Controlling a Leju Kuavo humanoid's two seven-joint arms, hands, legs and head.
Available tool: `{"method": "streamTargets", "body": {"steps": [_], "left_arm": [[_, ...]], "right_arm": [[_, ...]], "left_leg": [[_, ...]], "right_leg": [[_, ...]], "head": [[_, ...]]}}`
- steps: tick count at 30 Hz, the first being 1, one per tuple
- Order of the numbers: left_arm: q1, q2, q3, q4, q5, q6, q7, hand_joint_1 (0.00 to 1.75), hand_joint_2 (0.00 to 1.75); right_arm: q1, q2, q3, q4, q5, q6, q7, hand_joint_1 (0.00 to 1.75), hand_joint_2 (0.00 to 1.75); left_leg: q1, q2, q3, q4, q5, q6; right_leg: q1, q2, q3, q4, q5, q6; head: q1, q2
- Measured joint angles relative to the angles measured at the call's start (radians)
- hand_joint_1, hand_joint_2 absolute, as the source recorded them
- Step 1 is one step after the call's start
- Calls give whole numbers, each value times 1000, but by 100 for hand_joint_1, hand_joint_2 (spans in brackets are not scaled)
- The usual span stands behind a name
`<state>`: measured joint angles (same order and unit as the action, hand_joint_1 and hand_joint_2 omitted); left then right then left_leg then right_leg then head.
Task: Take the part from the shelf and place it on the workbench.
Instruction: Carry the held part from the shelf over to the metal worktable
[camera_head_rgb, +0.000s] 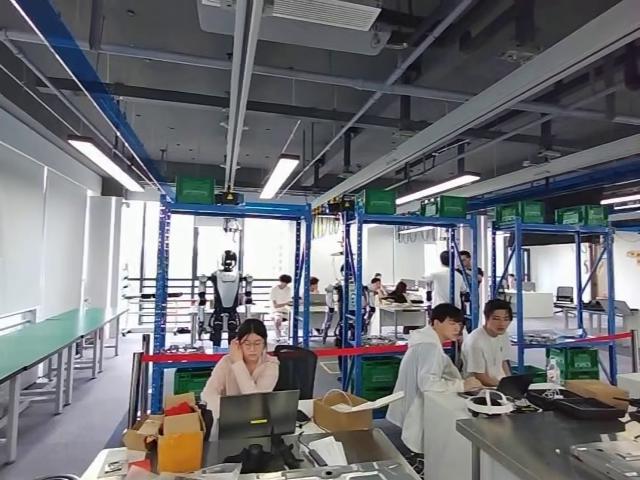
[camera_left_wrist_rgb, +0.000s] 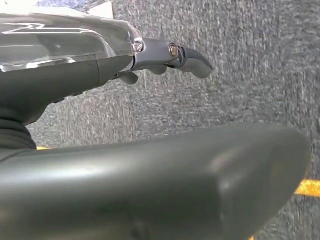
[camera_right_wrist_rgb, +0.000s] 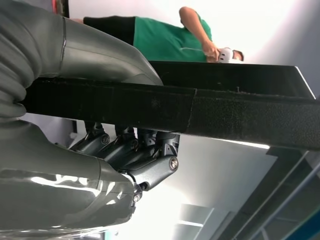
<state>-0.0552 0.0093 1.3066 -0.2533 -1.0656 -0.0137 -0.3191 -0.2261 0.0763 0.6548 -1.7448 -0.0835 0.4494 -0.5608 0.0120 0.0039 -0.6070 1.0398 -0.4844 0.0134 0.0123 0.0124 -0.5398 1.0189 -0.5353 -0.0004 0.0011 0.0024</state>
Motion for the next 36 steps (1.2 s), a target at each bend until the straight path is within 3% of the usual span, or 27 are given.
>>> {"method": "streamTargets", "body": {"steps": [2, 5, 6, 7, 8, 10, 11, 14, 17, 18, 20, 21, 22, 23, 25, 26, 28, 31, 32, 34, 36], "left_arm": [[-1, 0, 0, 0, 0, 0, 0, 0, 175], [-3, 0, 0, 0, 0, 0, 0, 0, 175], [-3, 0, 0, 0, 0, 0, 0, 0, 175], [-3, 0, 0, 0, 0, -1, 0, 0, 175], [-2, 0, 0, 0, -1, -2, 0, 0, 175], [-1, 0, 0, 0, -2, -5, 0, 0, 175], [-2, 0, 0, 0, -2, -7, 0, 0, 175], [-5, 0, 0, 0, -3, -8, 1, 0, 175], [-8, 0, 0, 0, -3, -8, 0, 0, 175], [-8, 0, 0, 0, -4, -8, 0, 0, 175], [-6, 0, 0, 0, -4, -8, 0, 0, 175], [-4, 1, 0, 0, -4, -8, 0, 0, 175], [-2, 1, 0, 0, -4, -8, 0, 0, 175], [-1, 1, 0, 0, -5, -8, 0, 0, 175], [-1, 1, 0, 0, -5, -8, -1, 0, 175], [-1, 1, 0, 0, -6, -8, -2, 0, 175], [-3, 1, 0, 0, -6, -8, -2, 0, 175], [-2, 1, 0, 0, -7, -7, -2, 0, 175], [-2, 1, 0, 0, -7, -7, -3, 0, 175], [-4, 1, 0, 0, -8, -7, -3, 0, 175], [-5, 1, 0, 0, -8, -7, -4, 0, 175]], "right_arm": [[-1, 0, 0, -2, 0, 0, 0, 175, 175], [1, -4, -1, -3, 0, 0, -1, 175, 175], [2, -5, -1, -2, 0, 0, -1, 175, 175], [3, -6, -1, -2, 0, 0, -1, 175, 175], [3, -7, -1, -2, 0, 0, -1, 175, 175], [1, -7, -1, -2, 1, 0, 0, 175, 175], [-1, -8, -1, -2, 1, 0, 1, 175, 175], [-4, -9, -1, -3, 3, 0, 3, 175, 175], [-7, -8, -1, -6, 3, 0, 5, 175, 175], [-9, -8, -1, -6, 3, 0, 5, 175, 175], [-12, -8, -1, -5, 3, 0, 6, 175, 175], [-12, -8, -1, -4, 4, 0, 7, 175, 175], [-12, -9, -1, -3, 4, 0, 8, 175, 175], [-12, -9, -1, -2, 4, 0, 9, 175, 175], [-12, -9, -1, -1, 4, 0, 11, 175, 175], [-14, -9, 0, 0, 4, 0, 12, 175, 175], [-17, -10, 0, 0, 4, 0, 14, 175, 175], [-19, -11, 0, 1, 4, 0, 15, 175, 175], [-20, -11, 0, 0, 4, 0, 16, 175, 175], [-20, -12, 0, 1, 3, 0, 16, 175, 175], [-18, -14, 0, 1, 3, -1, 16, 175, 175]], "left_leg": [[6, 0, 10, -7, -3, 8], [9, 0, 23, -8, -14, 16], [9, 0, 29, -8, -20, 16], [9, -1, 36, -8, -25, 14], [10, -1, 46, -8, -32, 13], [11, -3, 66, -9, -47, 6], [11, -4, 71, -10, -53, 1], [11, -4, 73, -16, -60, -15], [12, -2, 66, 10, -82, -25], [12, -2, 43, 56, -102, -26], [11, -3, -37, 190, -147, -28], [12, -3, -74, 243, -155, -30], [12, -3, -97, 261, -141, -31], [13, -3, -99, 240, -107, -32], [15, -3, -62, 125, -18, -31], [14, -3, -41, 72, 7, -29], [9, -4, -22, 26, 7, -19], [8, -6, -14, 15, -8, -1], [9, -6, -9, 13, -11, 5], [11, -6, 3, 12, -20, 13], [11, -6, 14, 12, -31, 17]], "right_leg": [[-2, -1, -17, 46, -27, 12], [-12, -4, -126, 236, -93, 27], [-15, -5, -158, 278, -94, 30], [-17, -6, -172, 284, -76, 32], [-17, -7, -167, 250, -39, 32], [-15, -7, -122, 122, 47, 28], [-13, -8, -102, 70, 71, 23], [-6, -6, -84, 20, 64, 2], [-11, -7, -63, -2, 58, -16], [-12, -9, -54, -7, 55, -22], [-9, -10, -42, -9, 45, -29], [-8, -9, -35, -9, 39, -31], [-8, -8, -27, -9, 32, -31], [-8, -6, -17, -8, 24, -30], [-7, -4, 9, -8, 5, -23], [-6, -3, 17, -6, -5, -17], [-5, -2, 21, -3, -16, -4], [-7, -3, 21, 2, -29, 11], [-8, -4, 11, 25, -41, 17], [-11, -7, -46, 133, -82, 27], [-13, -7, -135, 264, -111, 31]], "head": [[0, 0], [0, 0], [0, 0], [0, 0], [0, 0], [0, 0], [-1, 0], [-2, 1], [-2, 1], [-2, 1], [-2, 0], [-2, 0], [-2, 0], [-2, 0], [-2, 0], [-2, 0], [-2, 0], [-2, 0], [-2, 0], [-2, 0], [-2, 0]]}}
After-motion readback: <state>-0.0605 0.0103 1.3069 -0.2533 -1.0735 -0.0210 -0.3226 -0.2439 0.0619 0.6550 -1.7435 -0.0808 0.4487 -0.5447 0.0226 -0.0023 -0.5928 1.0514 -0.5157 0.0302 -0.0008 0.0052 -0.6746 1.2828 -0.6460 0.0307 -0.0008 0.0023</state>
